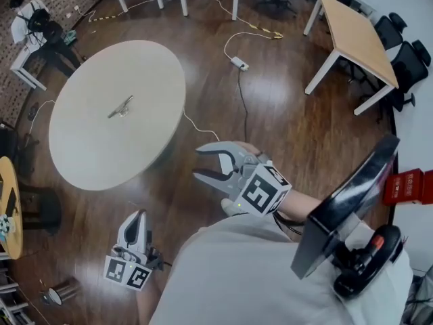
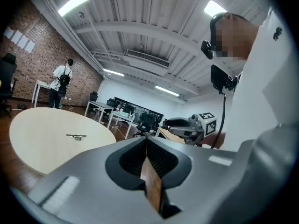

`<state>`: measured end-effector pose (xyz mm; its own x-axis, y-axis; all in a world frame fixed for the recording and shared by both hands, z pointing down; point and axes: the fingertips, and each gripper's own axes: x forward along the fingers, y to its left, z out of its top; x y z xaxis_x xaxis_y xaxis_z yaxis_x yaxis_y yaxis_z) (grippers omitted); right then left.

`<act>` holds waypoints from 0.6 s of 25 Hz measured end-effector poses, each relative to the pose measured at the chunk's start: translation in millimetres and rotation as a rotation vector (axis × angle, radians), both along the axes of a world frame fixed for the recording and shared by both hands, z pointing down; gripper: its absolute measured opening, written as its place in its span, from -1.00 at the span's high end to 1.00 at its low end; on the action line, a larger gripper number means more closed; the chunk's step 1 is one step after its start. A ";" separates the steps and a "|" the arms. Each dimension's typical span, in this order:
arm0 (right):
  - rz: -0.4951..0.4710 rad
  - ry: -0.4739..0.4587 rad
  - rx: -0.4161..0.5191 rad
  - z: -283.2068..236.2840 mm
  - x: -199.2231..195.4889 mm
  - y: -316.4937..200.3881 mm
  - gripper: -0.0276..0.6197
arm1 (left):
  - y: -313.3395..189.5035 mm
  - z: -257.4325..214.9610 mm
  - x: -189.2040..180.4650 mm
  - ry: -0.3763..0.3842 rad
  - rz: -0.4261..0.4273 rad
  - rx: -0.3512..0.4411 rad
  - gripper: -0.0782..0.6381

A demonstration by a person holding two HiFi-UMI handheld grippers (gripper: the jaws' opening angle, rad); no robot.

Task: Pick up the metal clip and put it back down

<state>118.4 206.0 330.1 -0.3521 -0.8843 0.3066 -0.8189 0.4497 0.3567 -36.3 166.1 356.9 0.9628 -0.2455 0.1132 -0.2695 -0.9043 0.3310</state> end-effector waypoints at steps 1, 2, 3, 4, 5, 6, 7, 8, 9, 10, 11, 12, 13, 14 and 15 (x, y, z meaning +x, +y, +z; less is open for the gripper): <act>0.002 -0.001 -0.004 0.9 0.5 1.7 0.40 | 1.7 0.7 1.6 -0.006 0.005 0.001 0.78; 0.003 -0.002 -0.007 2.0 0.7 3.4 0.40 | 3.1 0.7 2.7 -0.008 0.007 0.001 0.78; 0.004 0.000 -0.010 3.1 0.7 4.7 0.40 | 4.1 0.5 3.9 -0.006 0.008 0.000 0.78; 0.004 0.003 -0.012 3.9 0.7 5.4 0.41 | 5.0 0.5 5.4 -0.003 0.009 -0.003 0.78; 0.001 0.005 -0.013 4.8 0.5 5.8 0.41 | 6.0 1.1 7.1 -0.002 0.012 -0.005 0.78; -0.002 0.005 -0.016 5.9 0.2 6.3 0.41 | 7.1 1.9 8.6 -0.002 0.015 -0.006 0.78; -0.005 0.002 -0.020 7.4 -0.3 6.9 0.41 | 8.0 2.6 9.5 -0.003 0.015 -0.007 0.78; -0.009 -0.001 -0.025 8.9 -1.0 7.6 0.41 | 8.6 2.7 9.8 -0.002 0.013 -0.007 0.78; -0.012 -0.002 -0.029 9.9 -1.5 8.0 0.41 | 9.0 2.1 10.0 0.001 0.010 -0.007 0.78; -0.016 0.000 -0.032 10.2 -1.9 8.1 0.41 | 9.5 1.2 10.3 0.004 0.008 -0.005 0.78; -0.019 0.003 -0.033 10.2 -2.2 8.1 0.41 | 10.3 0.7 10.4 0.005 0.005 -0.003 0.78; -0.022 0.003 -0.034 10.3 -2.7 8.1 0.41 | 11.2 0.6 9.9 0.006 0.003 -0.002 0.78; -0.026 0.002 -0.035 10.8 -3.4 8.0 0.41 | 12.1 0.6 8.8 0.005 -0.001 -0.002 0.78; -0.030 -0.001 -0.036 11.5 -4.3 8.1 0.41 | 13.1 0.6 7.5 0.004 -0.006 -0.002 0.78; -0.035 -0.002 -0.037 11.8 -5.1 8.4 0.41 | 14.2 0.6 6.2 0.003 -0.011 -0.002 0.78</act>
<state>113.4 214.4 342.0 -0.3831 -0.8597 0.3378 -0.8034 0.4906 0.3374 -30.1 180.3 357.5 0.9602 -0.2563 0.1110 -0.2789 -0.9007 0.3332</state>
